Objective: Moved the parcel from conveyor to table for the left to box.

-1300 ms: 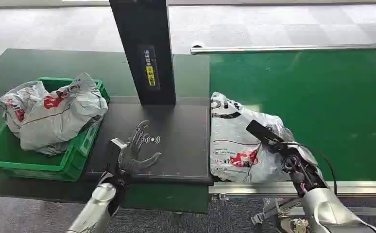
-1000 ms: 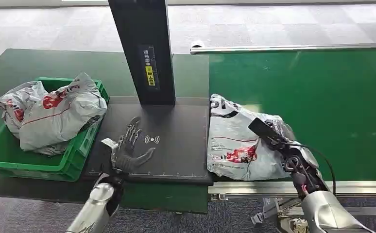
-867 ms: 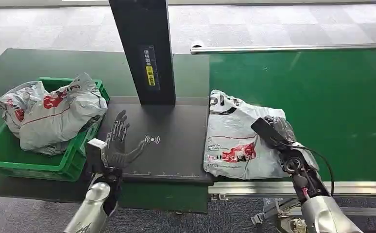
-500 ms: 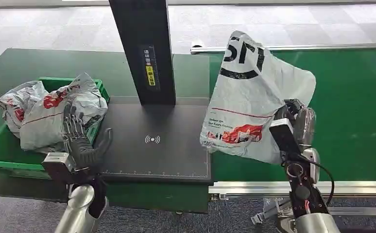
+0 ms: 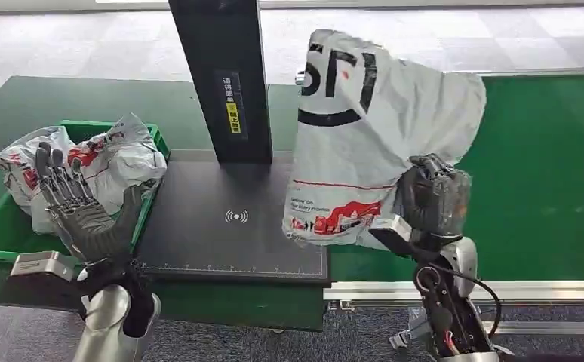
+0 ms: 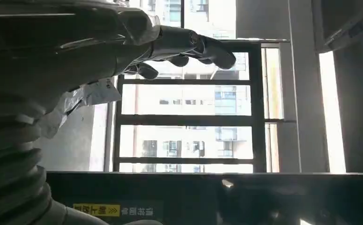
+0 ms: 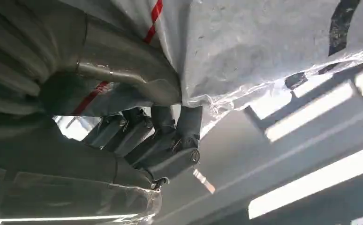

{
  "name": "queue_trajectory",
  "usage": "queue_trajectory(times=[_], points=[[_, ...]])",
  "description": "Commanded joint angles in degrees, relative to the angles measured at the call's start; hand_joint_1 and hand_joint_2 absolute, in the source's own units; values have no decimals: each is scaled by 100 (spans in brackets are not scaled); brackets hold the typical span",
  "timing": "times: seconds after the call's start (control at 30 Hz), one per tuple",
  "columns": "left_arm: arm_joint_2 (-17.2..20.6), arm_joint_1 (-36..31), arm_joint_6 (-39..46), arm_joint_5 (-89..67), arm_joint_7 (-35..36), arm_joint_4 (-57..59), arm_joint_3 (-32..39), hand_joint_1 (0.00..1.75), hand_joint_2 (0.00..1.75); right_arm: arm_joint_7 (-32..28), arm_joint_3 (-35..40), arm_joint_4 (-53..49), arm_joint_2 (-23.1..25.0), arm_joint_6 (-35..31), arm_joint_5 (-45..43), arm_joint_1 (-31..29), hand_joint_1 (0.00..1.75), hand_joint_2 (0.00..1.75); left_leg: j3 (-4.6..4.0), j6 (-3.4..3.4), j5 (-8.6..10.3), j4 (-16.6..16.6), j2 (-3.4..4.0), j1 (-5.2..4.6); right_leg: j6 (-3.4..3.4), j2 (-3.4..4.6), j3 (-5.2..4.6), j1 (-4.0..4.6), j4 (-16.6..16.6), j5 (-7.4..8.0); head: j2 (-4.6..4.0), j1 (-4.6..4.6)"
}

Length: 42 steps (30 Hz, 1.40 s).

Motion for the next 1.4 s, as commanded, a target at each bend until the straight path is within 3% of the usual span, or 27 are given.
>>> queue_trajectory(times=[0.03, 0.33, 0.43, 0.73, 1.23, 1.37, 1.4], points=[[-115, -231, -173, 84, 15, 325, -90, 0, 175, 292, 1582, 2520, 35, 297, 530, -871, 175, 175, 11, 2, 0, -6, 12, 4, -1, 14, 8, 4, -10, 6, 0, 0], [-218, -542, -407, 107, 15, 786, -202, 0, 175, 319, 2021, 2896, 30, 200, 531, -1024, 175, 175, 1, 2, 5, -6, -12, -2, 0, -8, 4, -2, -6, 2, 0, 0], [-239, -600, -458, 116, 15, 851, -223, 0, 175, 306, 2226, 2998, 48, -238, 783, -1130, 175, 175, -2, 1, 4, -2, -8, -3, -1, -4, -1, -2, -3, 2, 0, 0], [-238, -687, -465, 214, 15, 1028, -276, 0, 175, -68, 1981, 3735, 725, -502, -154, -1664, 175, 175, -1, 2, 3, -3, 5, -3, -1, 8, -6, -2, -2, 4, 0, 0], [-225, -599, -504, 195, 15, 1005, -307, 0, 175, -20, 1923, 3990, 820, -506, -270, -1679, 175, 175, -1, 1, 6, -7, -10, -2, -2, -3, 0, -1, -8, 4, 0, 0], [-256, -619, -642, 286, 15, 1201, -375, 0, 175, 492, 2385, 4850, 903, 42, 272, -2040, 175, 175, 3, 2, 3, -6, -3, -4, -1, 2, 0, -3, -5, 1, 2, 0], [-272, -676, -695, 367, 15, 1315, -386, 0, 175, 570, 2515, 4996, 951, 546, 376, -2098, 175, 175, 3, 3, 4, -6, -2, -3, -1, 4, 2, -2, -7, 3, 0, 0]])
